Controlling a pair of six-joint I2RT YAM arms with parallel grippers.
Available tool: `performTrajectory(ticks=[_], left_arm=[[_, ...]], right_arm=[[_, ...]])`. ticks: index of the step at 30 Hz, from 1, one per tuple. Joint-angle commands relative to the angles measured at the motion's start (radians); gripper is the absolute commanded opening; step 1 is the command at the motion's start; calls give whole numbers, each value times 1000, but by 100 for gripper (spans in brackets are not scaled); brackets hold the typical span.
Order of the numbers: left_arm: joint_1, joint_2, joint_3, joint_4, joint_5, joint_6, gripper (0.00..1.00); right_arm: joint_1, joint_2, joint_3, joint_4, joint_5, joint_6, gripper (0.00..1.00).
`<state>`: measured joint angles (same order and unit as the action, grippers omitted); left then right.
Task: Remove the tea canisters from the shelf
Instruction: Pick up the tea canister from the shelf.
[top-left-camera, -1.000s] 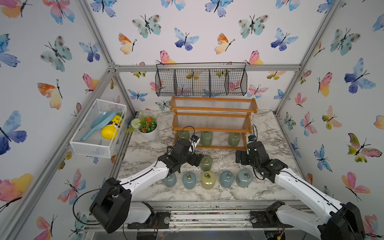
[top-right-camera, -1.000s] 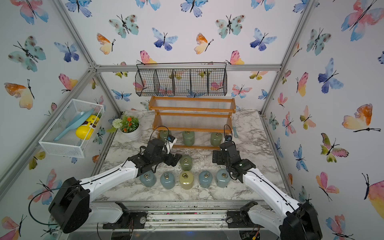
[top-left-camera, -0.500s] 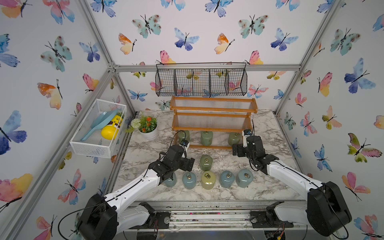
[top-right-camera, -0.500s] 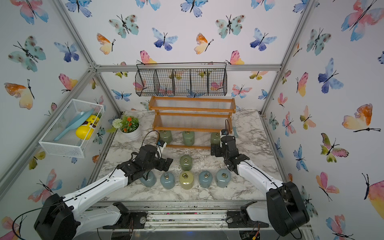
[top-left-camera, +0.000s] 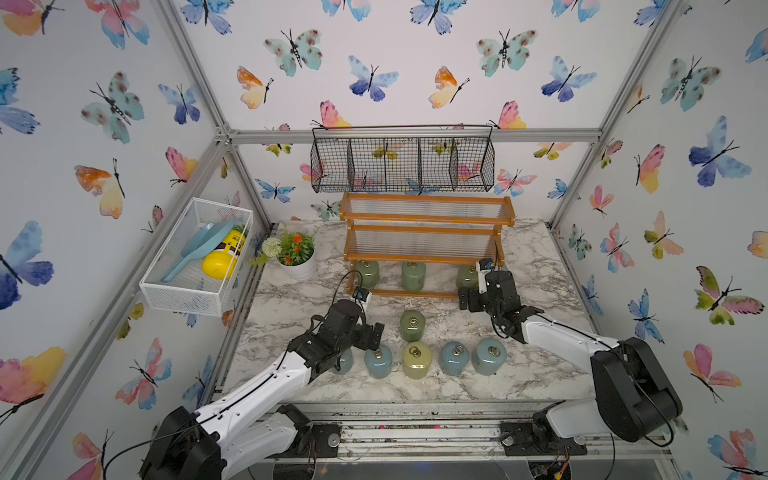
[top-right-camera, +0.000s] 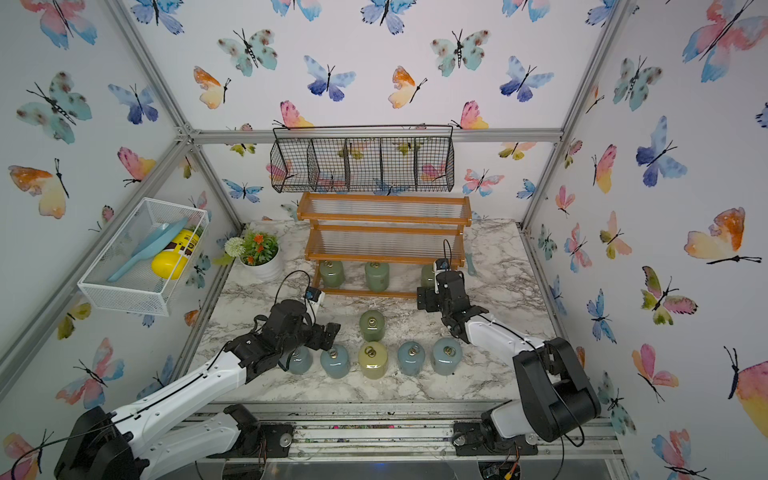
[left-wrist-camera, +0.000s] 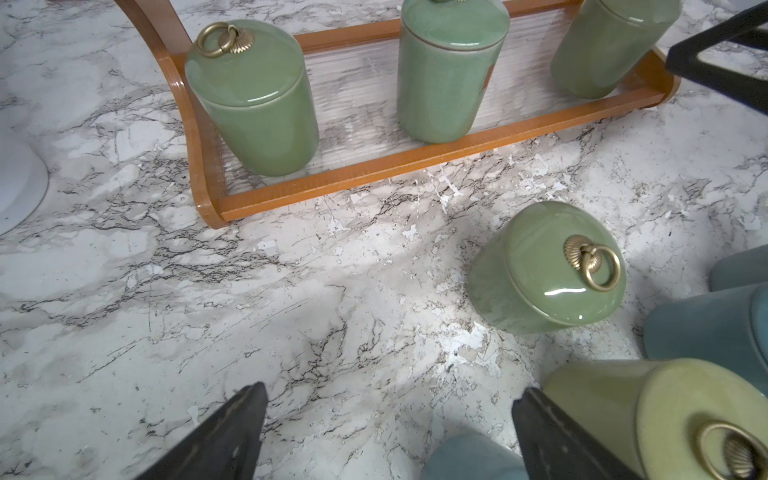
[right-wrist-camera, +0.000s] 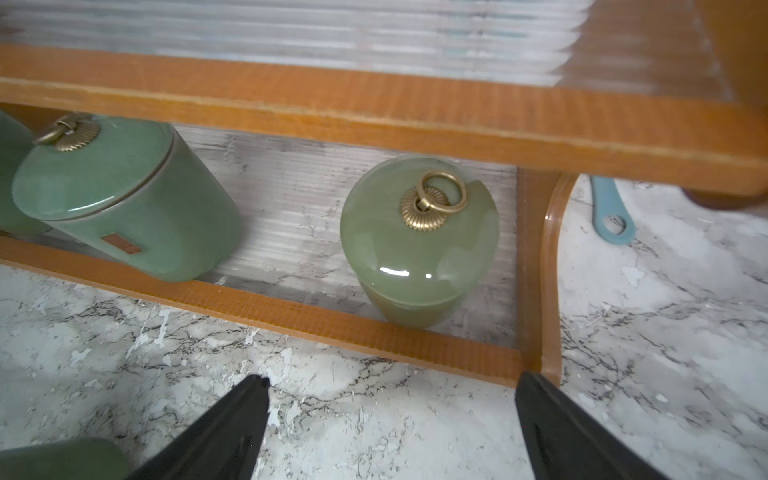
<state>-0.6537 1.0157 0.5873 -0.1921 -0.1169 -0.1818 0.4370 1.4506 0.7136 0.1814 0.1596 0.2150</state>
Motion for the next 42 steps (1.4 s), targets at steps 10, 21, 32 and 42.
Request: performTrajectory(ticks=[10,21,32,42], left_arm=[[5,-73,-33,-3,-29,-25,98],[5,-103,-48,-9,-31,-33,99],[5,-108,-50,-10,-32,-34,99],[5,-119,-51,-19,-33,-39,100]], right_arm=[[-21,93,54,110,31,-14,98],[-51,153,101,123,24,-28,99],[-77,216,167,108,-40,-63,98],[-92,288,236,73,-83,-75,99]])
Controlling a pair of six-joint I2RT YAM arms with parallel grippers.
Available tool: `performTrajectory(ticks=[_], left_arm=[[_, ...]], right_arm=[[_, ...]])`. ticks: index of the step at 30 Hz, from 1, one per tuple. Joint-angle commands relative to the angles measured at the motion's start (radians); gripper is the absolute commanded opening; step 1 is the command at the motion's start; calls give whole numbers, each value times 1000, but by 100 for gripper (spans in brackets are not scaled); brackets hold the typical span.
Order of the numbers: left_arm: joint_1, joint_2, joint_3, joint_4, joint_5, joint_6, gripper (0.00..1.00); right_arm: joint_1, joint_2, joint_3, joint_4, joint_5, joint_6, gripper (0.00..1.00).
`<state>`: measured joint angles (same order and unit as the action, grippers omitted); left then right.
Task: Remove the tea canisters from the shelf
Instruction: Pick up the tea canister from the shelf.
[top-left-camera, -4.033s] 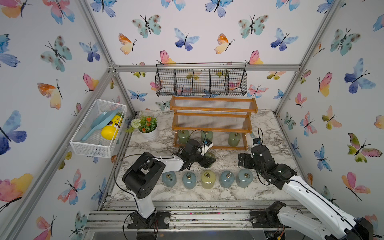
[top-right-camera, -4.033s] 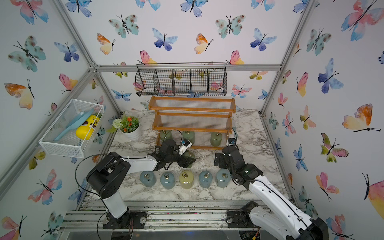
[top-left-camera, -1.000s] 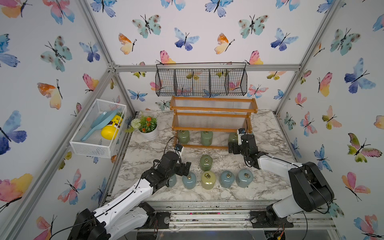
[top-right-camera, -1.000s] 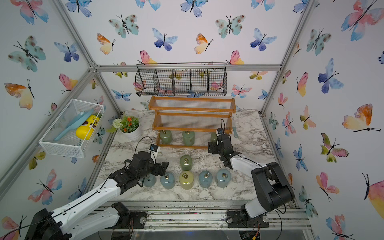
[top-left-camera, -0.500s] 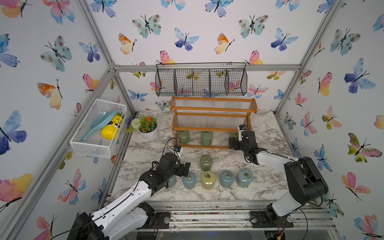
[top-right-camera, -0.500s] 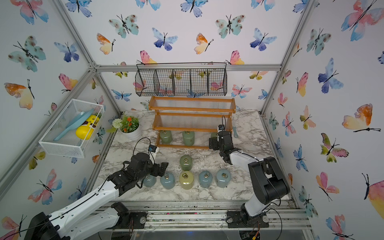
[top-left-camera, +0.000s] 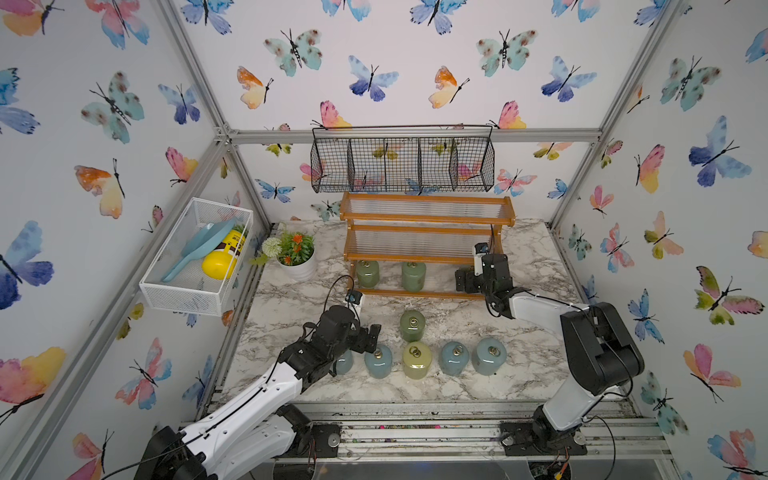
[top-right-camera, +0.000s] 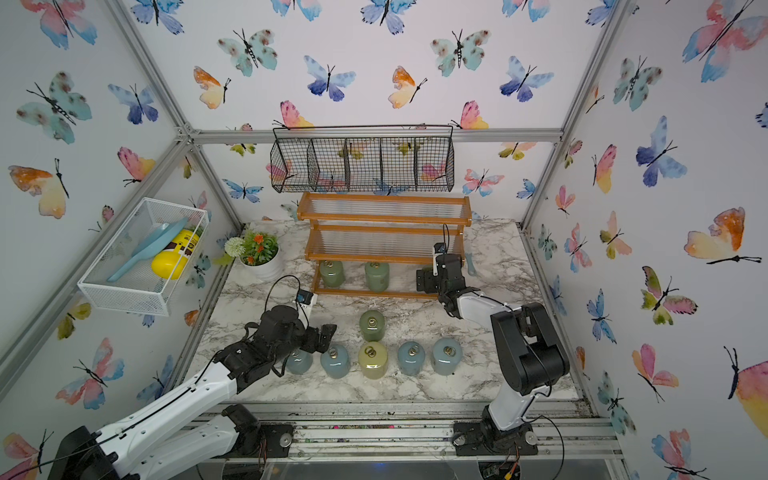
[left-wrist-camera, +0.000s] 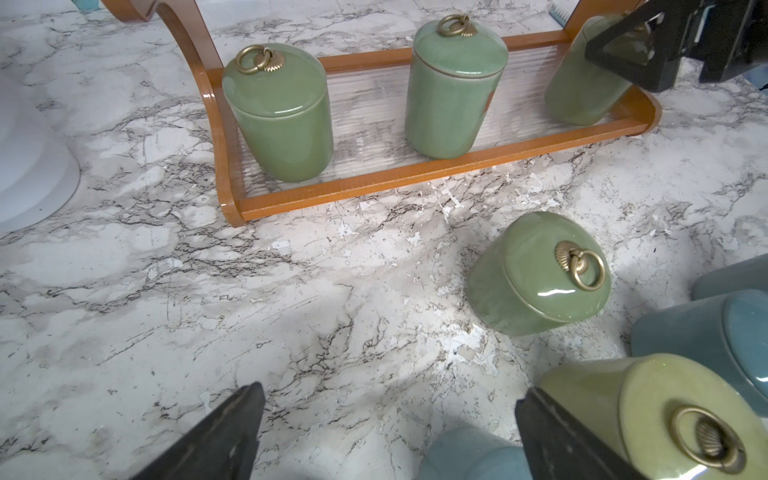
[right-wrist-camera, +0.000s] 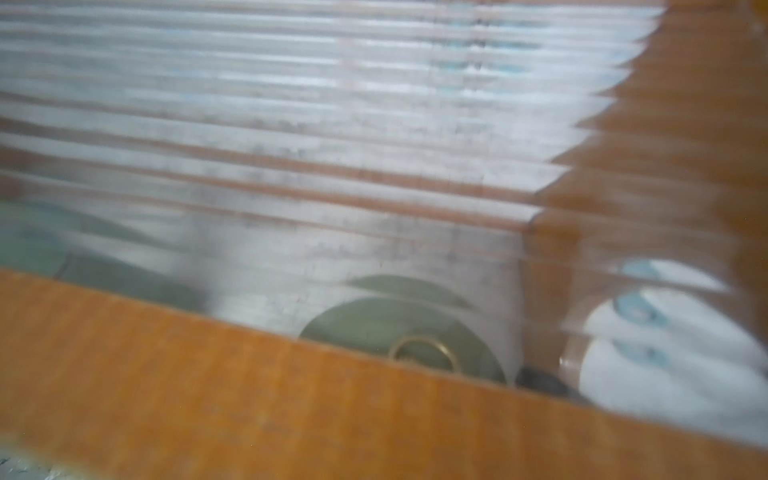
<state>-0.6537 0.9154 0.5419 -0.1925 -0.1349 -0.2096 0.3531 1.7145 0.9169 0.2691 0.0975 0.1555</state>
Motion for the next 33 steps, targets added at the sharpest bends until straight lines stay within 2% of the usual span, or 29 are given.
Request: performTrajectory(ticks=[1,8,19,33], left_arm=[[5,-21,-7,-19,-17,-11,100],[5,-28,-9,-20,-19,-13,100],[5,-29,-8,-22,-17,-15,100],[5,-24,-6,-15,-13,-17,100]], right_arm=[[-8,29,37,-18,-22,-16,99],[-9,47,48,-23,-26,-22,100],[-9,21,34,-44,-64,-35,81],[-9,-85,-8,-74,-108,-67,72]])
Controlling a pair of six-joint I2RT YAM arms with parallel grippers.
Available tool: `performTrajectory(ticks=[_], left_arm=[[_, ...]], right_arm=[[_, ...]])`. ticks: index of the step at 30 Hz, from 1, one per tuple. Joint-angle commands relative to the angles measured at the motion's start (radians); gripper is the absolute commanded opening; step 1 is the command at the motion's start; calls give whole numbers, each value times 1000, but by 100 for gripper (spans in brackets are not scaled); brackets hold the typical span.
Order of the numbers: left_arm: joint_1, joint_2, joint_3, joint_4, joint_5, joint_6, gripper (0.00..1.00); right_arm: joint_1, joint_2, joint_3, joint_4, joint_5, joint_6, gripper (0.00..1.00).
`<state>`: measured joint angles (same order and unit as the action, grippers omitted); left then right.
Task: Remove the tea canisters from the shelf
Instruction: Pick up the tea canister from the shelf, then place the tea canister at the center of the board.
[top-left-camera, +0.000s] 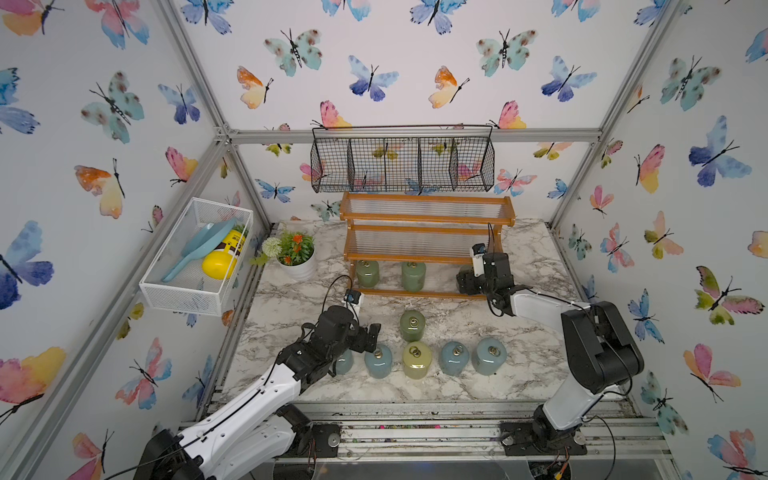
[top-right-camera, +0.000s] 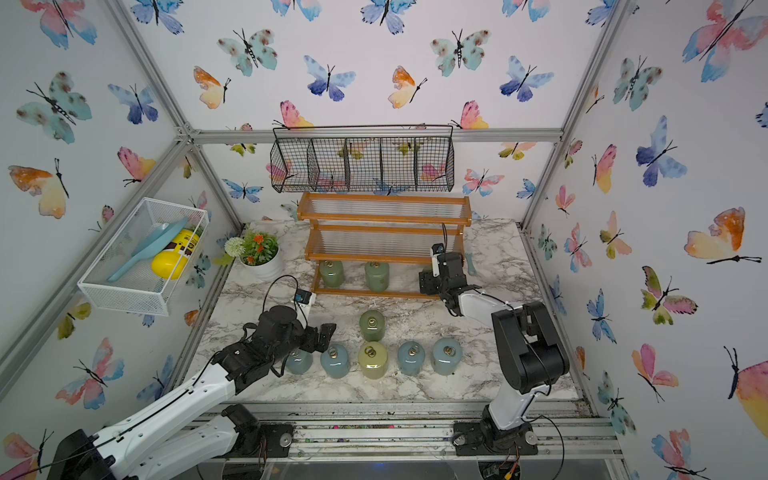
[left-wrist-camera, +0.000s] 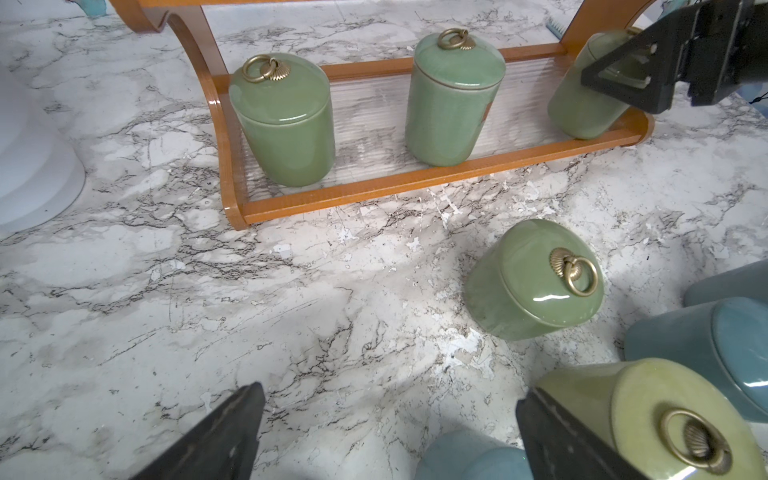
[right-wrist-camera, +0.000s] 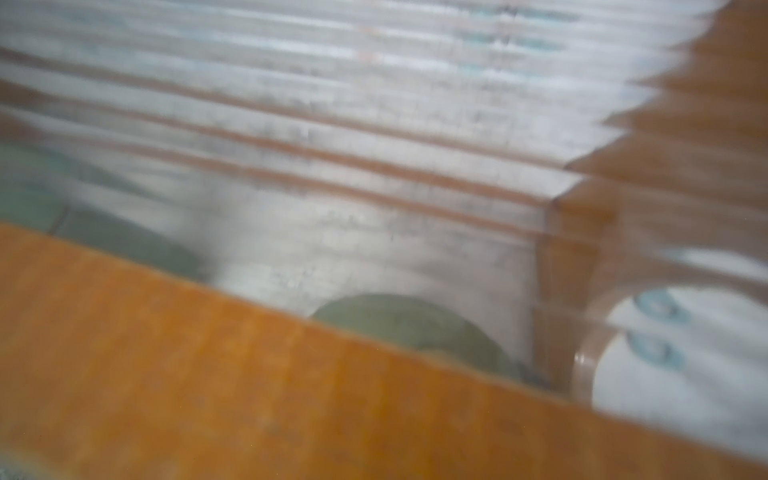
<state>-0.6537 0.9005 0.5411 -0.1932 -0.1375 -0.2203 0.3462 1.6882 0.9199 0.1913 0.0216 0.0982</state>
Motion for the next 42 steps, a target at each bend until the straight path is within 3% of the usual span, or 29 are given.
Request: performTrajectory(ticks=[1,24,42], left_arm=[[5,-7,-6,-14,-9,-7,100],[5,-8,-25,15,7,-19,99],[5,-15,-26,14,3,-16,99]], right_arm=[[-3,-69,-16,2,-38,-9,72],[31,-304,-186,-63,-217,51,70],[221,-275,-227,-87,-119,76,70]])
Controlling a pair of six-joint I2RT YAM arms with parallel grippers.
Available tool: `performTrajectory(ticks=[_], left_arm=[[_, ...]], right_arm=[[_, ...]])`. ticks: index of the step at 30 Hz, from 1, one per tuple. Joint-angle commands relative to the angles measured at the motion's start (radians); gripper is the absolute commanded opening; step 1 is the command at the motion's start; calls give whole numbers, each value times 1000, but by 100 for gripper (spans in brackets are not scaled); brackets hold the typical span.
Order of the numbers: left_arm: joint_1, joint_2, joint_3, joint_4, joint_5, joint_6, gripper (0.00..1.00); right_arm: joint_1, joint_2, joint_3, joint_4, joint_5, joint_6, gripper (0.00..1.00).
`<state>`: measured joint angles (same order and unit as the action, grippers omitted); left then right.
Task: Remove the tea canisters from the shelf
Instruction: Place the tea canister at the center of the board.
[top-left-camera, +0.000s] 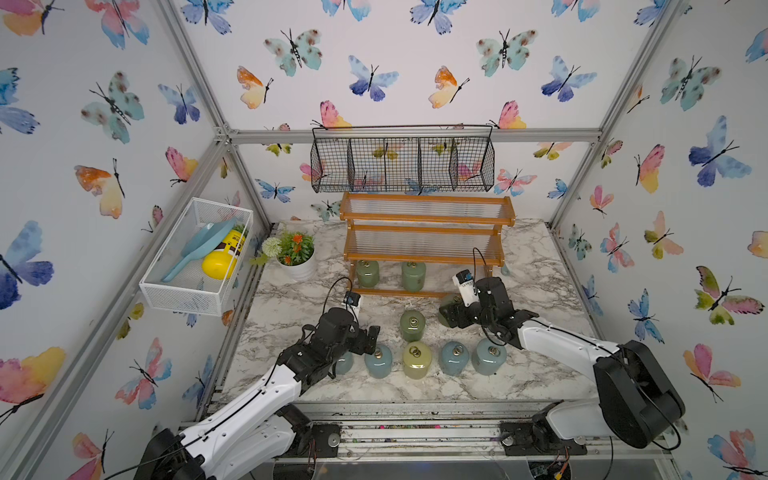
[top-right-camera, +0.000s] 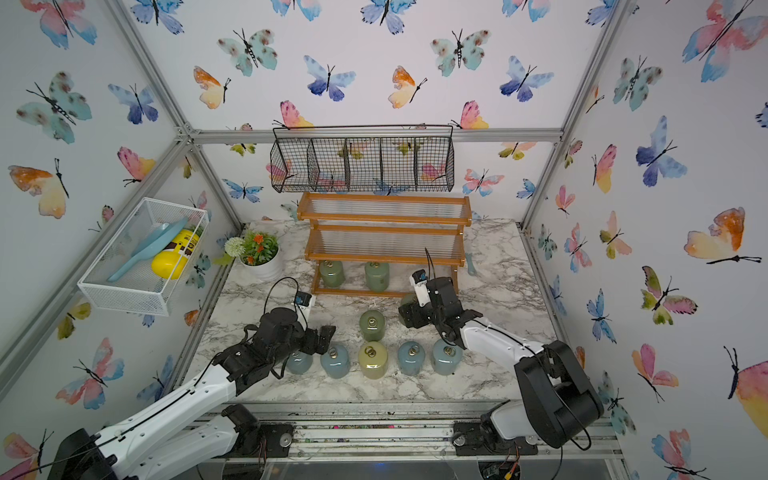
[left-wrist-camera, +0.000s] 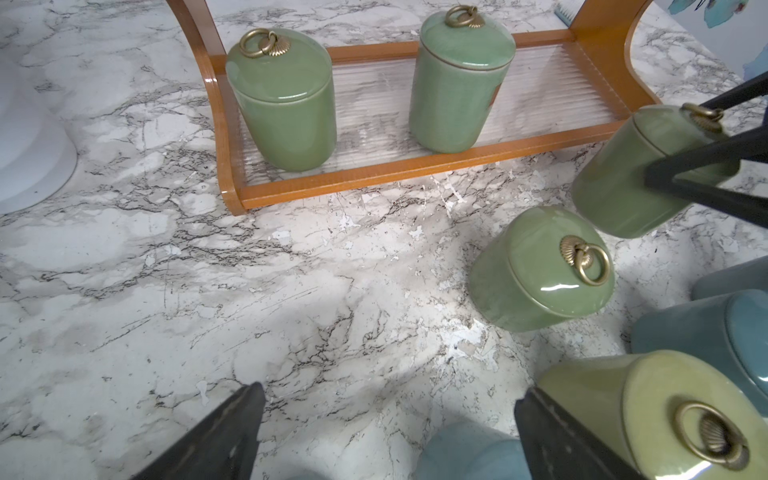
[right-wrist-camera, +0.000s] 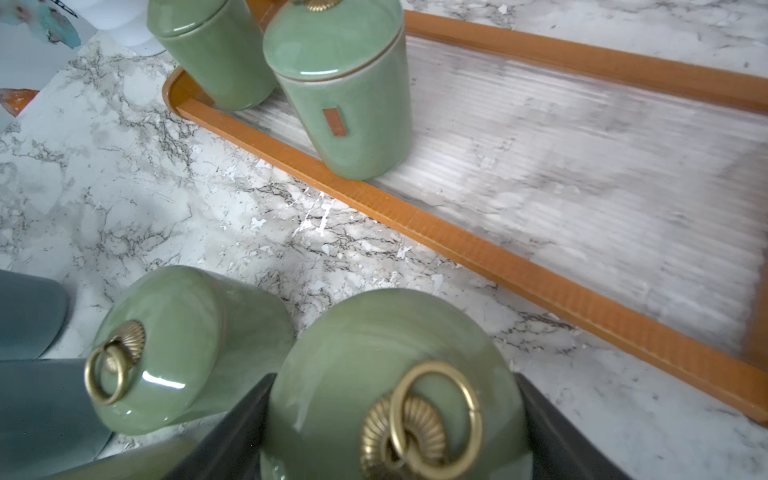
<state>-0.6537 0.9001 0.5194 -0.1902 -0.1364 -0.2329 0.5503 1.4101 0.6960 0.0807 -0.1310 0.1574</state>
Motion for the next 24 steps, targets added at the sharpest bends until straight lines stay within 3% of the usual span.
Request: performTrajectory(ticks=[1,11,24], left_arm=[[6,-15,-5,11,1,-3,99],[5,-13,-6,12,4,0,99],[5,-3,-4,19,6,9,98]], right_arm=[[24,4,-7,21,44,24,70],[50,4,-38,-10,155,79,70],[63,24,-53,-11,156,112,76]])
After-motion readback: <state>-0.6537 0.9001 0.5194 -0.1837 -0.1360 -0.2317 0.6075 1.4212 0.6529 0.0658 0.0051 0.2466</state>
